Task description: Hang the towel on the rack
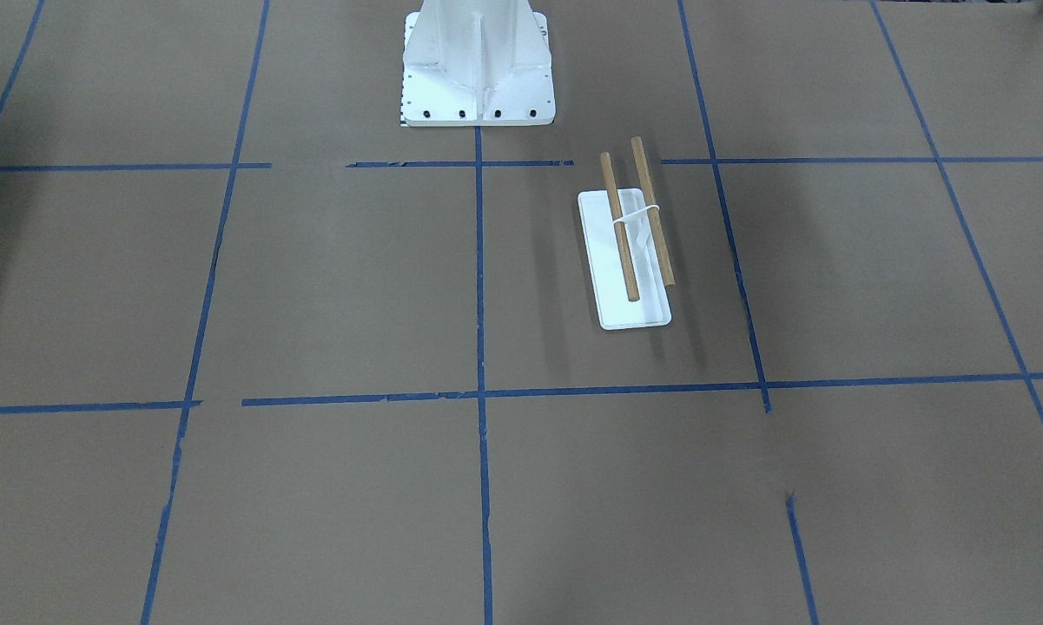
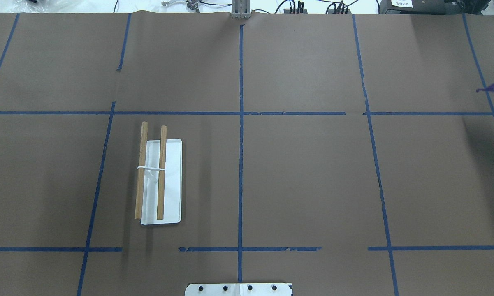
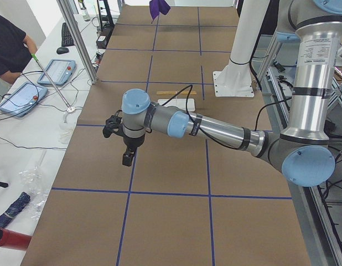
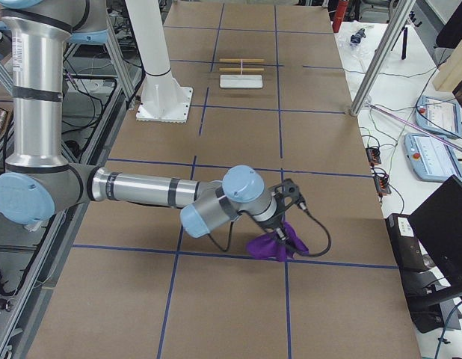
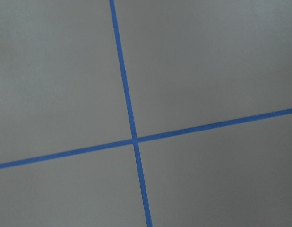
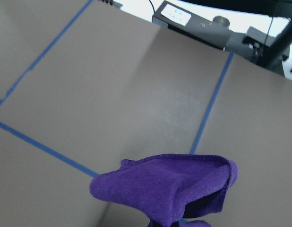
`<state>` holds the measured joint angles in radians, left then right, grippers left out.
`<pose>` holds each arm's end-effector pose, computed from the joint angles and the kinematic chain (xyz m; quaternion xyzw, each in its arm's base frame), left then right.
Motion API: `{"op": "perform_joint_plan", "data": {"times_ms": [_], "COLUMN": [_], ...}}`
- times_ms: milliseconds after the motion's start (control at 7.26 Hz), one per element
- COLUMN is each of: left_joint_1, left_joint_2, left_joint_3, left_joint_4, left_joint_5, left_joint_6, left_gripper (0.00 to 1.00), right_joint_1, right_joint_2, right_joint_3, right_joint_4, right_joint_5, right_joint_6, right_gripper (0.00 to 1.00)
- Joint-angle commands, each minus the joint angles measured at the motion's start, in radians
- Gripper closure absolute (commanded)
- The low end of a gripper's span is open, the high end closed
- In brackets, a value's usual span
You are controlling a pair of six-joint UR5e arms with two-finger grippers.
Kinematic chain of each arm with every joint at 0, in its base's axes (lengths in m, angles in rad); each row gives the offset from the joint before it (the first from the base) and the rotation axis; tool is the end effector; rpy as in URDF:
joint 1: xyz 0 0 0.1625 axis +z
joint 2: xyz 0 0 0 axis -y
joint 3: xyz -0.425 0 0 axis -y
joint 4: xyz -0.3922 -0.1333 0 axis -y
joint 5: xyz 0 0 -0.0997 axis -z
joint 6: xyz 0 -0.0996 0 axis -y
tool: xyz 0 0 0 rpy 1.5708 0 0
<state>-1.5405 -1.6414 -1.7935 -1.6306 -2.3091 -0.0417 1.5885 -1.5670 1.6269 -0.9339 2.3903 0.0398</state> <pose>-0.0503 -0.5262 0.5077 0.1509 0.3609 0.0581 0.9185 0.0696 -0.5120 0.5522 0.3090 -0.3779 -0.1112 0.8657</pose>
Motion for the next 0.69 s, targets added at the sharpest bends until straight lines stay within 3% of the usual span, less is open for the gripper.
{"op": "perform_joint_plan", "data": {"times_ms": [0, 275, 413, 551], "left_joint_1": [0.017, 0.114, 0.164, 0.247], "left_joint_2": [-0.075, -0.155, -0.159, -0.161], "left_joint_3": [-0.006, 0.005, 0.009, 0.014], "left_joint_4": [-0.087, -0.115, -0.235, -0.396], "left_joint_5": [-0.003, -0.009, -0.045, -0.056], "left_joint_6": [-0.175, -0.367, -0.503, -0.756], "left_gripper": [0.0, 0.0, 0.0, 0.0], "right_joint_1": [-0.136, -0.264, -0.31, -0.384], "right_joint_2": [0.186, 0.301, 0.349, 0.373], "right_joint_3": [0.008, 0.007, 0.022, 0.081], "right_joint_4": [0.004, 0.012, 0.017, 0.02], "right_joint_5": [0.012, -0.022, -0.045, -0.116], "right_joint_6": [0.278, 0.516, 0.635, 0.789], "right_gripper": [1.0, 1.0, 1.0, 1.0]}}
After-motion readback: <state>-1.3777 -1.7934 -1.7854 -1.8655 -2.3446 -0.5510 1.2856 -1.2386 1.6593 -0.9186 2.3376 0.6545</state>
